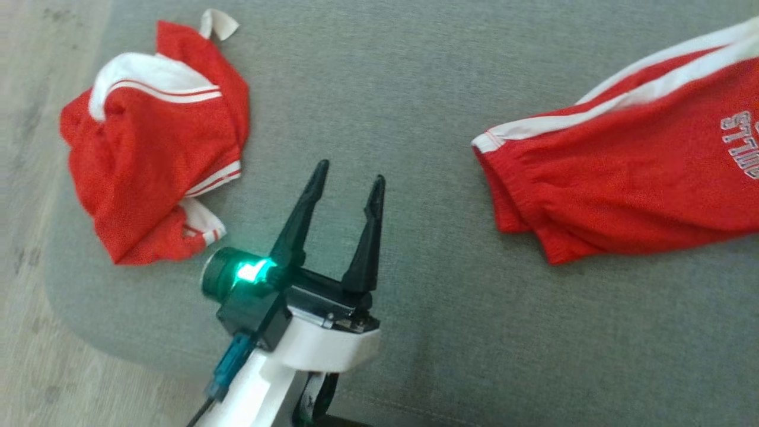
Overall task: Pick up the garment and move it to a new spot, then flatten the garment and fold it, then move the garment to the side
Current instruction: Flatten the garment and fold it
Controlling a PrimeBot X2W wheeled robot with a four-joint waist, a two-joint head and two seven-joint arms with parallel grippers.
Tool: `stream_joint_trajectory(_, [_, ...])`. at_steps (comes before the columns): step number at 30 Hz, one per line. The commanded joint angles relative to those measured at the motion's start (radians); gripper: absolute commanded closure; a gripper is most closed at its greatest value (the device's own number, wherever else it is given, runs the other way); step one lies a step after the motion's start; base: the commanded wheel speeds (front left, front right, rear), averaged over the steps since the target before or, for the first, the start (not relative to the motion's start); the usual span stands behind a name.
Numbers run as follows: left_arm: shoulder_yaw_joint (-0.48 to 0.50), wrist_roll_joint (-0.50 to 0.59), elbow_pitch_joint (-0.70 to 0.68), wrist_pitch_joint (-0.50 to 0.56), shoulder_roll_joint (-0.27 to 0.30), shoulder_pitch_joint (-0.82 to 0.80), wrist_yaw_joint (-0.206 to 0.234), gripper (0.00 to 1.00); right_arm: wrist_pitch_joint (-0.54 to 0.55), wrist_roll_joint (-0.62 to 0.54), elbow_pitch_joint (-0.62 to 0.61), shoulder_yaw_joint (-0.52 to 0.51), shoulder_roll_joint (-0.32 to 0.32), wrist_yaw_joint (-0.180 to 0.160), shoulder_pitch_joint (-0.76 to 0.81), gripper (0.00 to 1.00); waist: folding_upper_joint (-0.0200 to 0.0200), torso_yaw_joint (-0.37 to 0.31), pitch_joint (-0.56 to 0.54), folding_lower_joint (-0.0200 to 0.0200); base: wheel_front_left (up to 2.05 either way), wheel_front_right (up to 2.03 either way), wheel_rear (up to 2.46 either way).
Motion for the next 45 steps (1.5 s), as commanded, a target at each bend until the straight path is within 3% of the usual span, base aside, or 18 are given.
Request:
stream_joint_trajectory(1, [0.051, 0.029, -0.061, -0.006, -0.001, 0.014, 0.005, 0.0, 0.014, 0.025, 0.001, 0.009, -0.03, 0.007, 0.057, 1.0, 0.0, 0.016, -0.015, 0.0002, 0.0, 0.0, 0.0])
stream_joint_trajectory(8, [0.103, 0.079, -0.099, -0.006, -0.005, 0.068, 0.001, 0.0, -0.039, 0.055, 0.028, 0.004, -0.001, 0.007, 0.07, 1.0, 0.0, -0.028, -0.083, 0.0002, 0.0, 0.0, 0.0])
stream_joint_trajectory(14, [0.14, 0.107, -0.104, -0.006, -0.005, 0.098, -0.014, 0.0, -0.056, 0.061, 0.053, 0.0, -0.004, 0.007, 0.123, 1.0, 0.0, -0.121, -0.141, 0.0002, 0.0, 0.0, 0.0])
stream_joint_trajectory(20, [0.154, 0.115, -0.089, -0.006, -0.008, 0.121, -0.03, 0.0, -0.091, 0.03, 0.08, -0.039, -0.033, 0.007, 0.154, 1.0, 0.0, -0.184, -0.179, 0.0002, 0.0, 0.0, 0.0])
stream_joint_trajectory(24, [0.16, 0.121, -0.071, -0.006, -0.009, 0.126, -0.04, 0.0, -0.121, -0.012, 0.047, -0.048, -0.011, 0.007, 0.137, 1.0, 0.0, -0.207, -0.202, 0.0002, 0.0, 0.0, 0.0])
stream_joint_trajectory(32, [0.162, 0.127, -0.04, -0.006, -0.01, 0.154, -0.051, 0.0, -0.139, -0.142, -0.165, -0.017, 0.135, 0.007, 0.095, 1.0, 0.0, -0.235, -0.28, 0.0002, 0.0, 0.0, 0.0])
stream_joint_trajectory(37, [0.16, 0.128, -0.032, -0.006, -0.011, 0.171, -0.055, 0.0, -0.084, -0.195, -0.307, 0.043, 0.257, 0.007, 0.119, 1.0, 0.0, -0.223, -0.314, 0.0002, 0.0, 0.0, 0.0])
stream_joint_trajectory(41, [0.164, 0.128, -0.031, -0.006, -0.012, 0.181, -0.053, 0.0, -0.053, -0.207, -0.35, 0.092, 0.38, 0.007, 0.162, 1.0, 0.0, -0.202, -0.325, 0.0002, 0.0, 0.0, 0.0])
stream_joint_trajectory(42, [0.163, 0.127, -0.03, -0.006, -0.012, 0.183, -0.053, 0.0, -0.052, -0.204, -0.348, 0.096, 0.414, 0.007, 0.176, 0.62, 0.0, -0.195, -0.328, 0.0002, 0.0, 0.0, 0.0])
stream_joint_trajectory(43, [0.162, 0.126, -0.029, -0.006, -0.012, 0.184, -0.053, 0.0, -0.06, -0.207, -0.341, 0.092, 0.444, 0.007, 0.189, 0.0, 0.0, -0.186, -0.331, 0.0002, 0.0, 0.0, 0.0])
stream_joint_trajectory(45, [0.16, 0.124, -0.027, -0.006, -0.012, 0.187, -0.052, 0.0, -0.094, -0.219, -0.33, 0.073, 0.491, 0.007, 0.212, 0.0, 0.0, -0.169, -0.342, 0.0002, 0.0, 0.0, 0.0])
